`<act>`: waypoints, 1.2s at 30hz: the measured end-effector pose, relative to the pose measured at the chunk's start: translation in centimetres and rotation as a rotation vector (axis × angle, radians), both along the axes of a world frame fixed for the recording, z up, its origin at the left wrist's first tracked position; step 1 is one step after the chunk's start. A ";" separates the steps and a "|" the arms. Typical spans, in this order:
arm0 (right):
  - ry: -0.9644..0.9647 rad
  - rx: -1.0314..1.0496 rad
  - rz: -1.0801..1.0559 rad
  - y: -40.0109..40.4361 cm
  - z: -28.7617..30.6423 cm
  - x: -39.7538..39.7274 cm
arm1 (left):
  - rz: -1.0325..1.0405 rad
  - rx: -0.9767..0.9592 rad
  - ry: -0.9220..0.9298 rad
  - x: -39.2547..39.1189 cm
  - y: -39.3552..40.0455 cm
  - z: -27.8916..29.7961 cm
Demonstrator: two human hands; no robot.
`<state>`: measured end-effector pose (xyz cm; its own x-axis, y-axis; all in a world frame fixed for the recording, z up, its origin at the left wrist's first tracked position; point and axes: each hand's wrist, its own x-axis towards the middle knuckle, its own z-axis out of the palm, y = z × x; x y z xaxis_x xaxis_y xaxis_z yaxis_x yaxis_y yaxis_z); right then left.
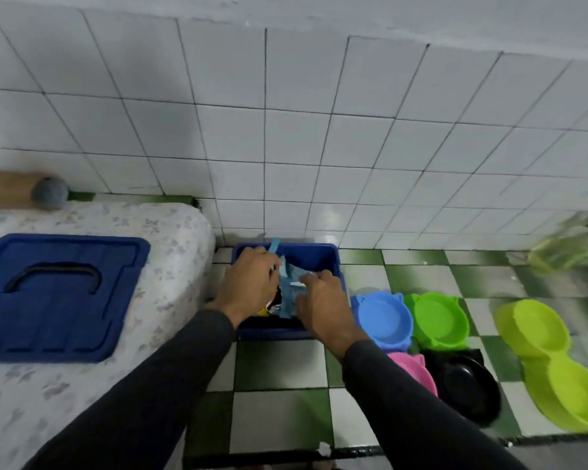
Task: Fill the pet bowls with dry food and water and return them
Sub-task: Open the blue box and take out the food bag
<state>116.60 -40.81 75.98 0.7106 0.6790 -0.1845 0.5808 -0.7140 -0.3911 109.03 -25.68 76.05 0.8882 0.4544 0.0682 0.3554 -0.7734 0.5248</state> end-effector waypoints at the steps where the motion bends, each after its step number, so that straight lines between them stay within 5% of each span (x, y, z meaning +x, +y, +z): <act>1: 0.013 -0.011 0.025 -0.4 -0.2 0.0 | 0.005 -0.035 0.029 0.5 -0.5 -0.3; 9: 0.095 0.042 0.133 -2.1 -1.8 0.0 | 0.202 -0.237 0.220 3.3 -2.5 -2.4; 18: 0.058 -0.061 0.353 -1.2 -3.3 -0.2 | 0.486 -0.868 0.135 4.1 -1.5 -2.7; 36: 0.029 -0.005 -0.048 -2.6 -2.4 2.5 | 0.417 -0.565 0.134 6.1 -1.0 -3.6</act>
